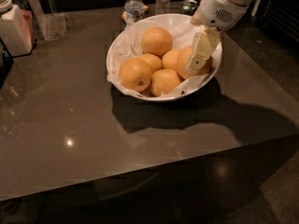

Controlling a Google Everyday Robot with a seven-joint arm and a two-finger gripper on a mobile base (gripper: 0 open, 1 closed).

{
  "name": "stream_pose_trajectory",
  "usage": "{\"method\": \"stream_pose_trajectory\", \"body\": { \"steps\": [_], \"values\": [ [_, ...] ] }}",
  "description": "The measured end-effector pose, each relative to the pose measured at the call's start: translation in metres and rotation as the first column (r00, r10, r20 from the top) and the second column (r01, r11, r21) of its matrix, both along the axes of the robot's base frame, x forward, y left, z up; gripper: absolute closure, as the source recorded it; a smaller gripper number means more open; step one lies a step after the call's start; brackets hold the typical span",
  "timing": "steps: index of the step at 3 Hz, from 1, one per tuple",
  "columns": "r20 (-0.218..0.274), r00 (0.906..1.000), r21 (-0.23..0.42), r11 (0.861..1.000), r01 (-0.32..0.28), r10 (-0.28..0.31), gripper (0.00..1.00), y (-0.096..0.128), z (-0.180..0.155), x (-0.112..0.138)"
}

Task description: Pick orange from white bowl

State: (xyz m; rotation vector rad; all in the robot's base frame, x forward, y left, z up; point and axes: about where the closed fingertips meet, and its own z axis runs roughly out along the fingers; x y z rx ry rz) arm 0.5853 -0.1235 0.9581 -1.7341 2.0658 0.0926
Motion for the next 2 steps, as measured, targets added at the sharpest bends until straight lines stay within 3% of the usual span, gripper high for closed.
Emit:
{"method": "stream_pose_trajectory", "body": {
  "steps": [2],
  "values": [
    [-0.069,0.9975,-0.006,1.000,0.013,-0.014,0.12,-0.014,-0.032,0.010]
  ]
}}
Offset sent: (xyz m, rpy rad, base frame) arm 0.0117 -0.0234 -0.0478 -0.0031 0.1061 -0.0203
